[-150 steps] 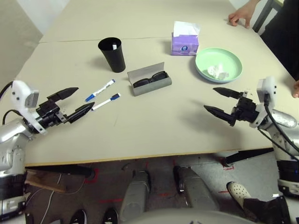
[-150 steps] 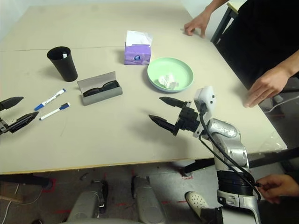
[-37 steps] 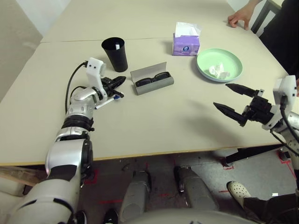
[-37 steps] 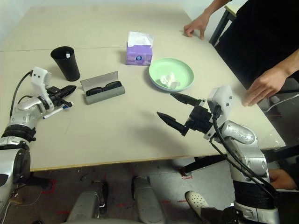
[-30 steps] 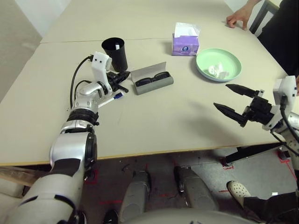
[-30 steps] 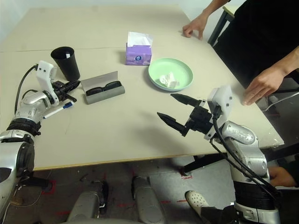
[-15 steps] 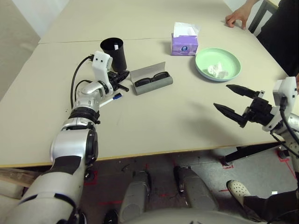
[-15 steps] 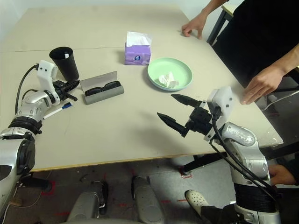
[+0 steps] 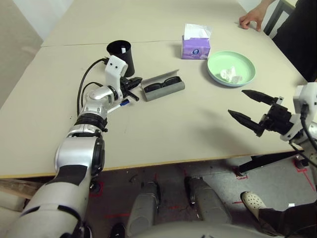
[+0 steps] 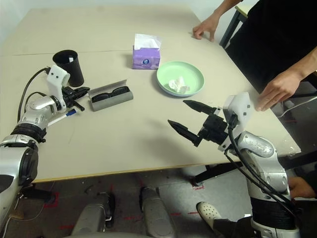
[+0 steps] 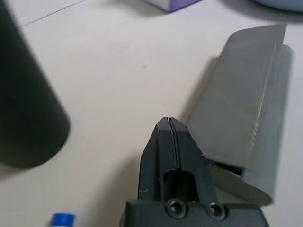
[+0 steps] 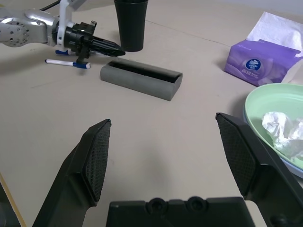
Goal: Organize and tidy the items on the table.
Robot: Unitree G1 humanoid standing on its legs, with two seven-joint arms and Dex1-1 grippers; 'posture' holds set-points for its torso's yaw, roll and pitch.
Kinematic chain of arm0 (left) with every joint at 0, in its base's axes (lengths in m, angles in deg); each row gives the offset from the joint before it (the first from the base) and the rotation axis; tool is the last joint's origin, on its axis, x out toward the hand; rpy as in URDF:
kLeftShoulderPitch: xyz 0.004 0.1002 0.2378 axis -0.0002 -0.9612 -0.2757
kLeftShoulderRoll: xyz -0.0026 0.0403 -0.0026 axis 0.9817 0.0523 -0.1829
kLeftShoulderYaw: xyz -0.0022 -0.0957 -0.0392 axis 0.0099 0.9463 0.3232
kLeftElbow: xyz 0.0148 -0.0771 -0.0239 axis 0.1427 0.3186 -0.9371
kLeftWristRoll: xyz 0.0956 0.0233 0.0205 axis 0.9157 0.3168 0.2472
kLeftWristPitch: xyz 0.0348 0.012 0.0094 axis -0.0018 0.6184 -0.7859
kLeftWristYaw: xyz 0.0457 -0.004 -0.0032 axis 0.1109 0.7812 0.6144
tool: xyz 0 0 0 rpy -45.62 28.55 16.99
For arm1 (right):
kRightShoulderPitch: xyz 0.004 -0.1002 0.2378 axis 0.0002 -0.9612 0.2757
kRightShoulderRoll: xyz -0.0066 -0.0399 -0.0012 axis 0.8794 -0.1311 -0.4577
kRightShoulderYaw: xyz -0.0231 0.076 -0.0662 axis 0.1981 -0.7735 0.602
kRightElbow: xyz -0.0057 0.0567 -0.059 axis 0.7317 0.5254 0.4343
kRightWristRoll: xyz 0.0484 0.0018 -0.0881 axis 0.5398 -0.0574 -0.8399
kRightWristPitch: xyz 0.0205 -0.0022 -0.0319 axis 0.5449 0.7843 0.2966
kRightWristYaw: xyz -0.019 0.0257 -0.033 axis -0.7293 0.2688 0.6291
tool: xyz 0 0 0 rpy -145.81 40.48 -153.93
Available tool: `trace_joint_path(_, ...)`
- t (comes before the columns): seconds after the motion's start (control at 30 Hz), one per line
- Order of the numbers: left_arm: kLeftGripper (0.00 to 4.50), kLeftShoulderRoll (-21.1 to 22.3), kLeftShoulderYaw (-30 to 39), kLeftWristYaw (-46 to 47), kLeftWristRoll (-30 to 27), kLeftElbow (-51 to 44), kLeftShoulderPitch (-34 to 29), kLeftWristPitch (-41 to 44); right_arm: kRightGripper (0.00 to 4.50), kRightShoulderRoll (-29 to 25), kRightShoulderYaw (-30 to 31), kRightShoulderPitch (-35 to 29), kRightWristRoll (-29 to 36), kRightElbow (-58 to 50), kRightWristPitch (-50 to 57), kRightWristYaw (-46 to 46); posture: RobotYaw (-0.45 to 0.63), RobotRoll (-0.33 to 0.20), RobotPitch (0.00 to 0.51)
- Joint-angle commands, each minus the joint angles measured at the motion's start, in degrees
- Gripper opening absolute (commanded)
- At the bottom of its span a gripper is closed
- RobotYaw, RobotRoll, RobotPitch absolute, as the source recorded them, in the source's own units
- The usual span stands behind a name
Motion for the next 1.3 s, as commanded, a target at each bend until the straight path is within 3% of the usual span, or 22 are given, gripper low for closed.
trace_joint_path(0.03, 0.02, 0.86, -2.43, -2.40, 2.40, -0.19, -2.28, -1.10, 4.50, -0.47, -0.37, -0.49, 0.45, -1.11, 0.58, 0.25, -0.27, 0.000, 0.172)
trace_joint_path(0.37, 0.02, 2.46, -5.73, -6.92, 4.78, -2.65, -5.19, -4.48, 4.50, -0.20, 0.47, 0.16, 0.52, -0.28, 0.77, -0.12, -0.26, 0.000, 0.174)
trace_joint_path(0.67, 0.02, 4.56, -2.61, -7.24, 1.45, -3.00, -4.21, -1.52, 4.50, -0.46, 0.71, 0.13, 0.52, 0.44, 1.36, -1.42, -0.25, 0.000, 0.175)
trace_joint_path(0.93, 0.02, 10.08, 4.13, -8.67, -5.18, -6.83, -3.88, 7.85, 4.50, -0.25, 1.73, 1.09, 0.17, 1.98, 1.03, -2.75, -0.22, 0.000, 0.179)
trace_joint_path(1.3, 0.02, 19.13, 5.94, -14.10, -9.96, -26.53, -14.28, 20.90, 4.50, 0.07, 5.22, 2.34, 0.44, 3.92, 1.85, -6.62, -0.17, 0.000, 0.187)
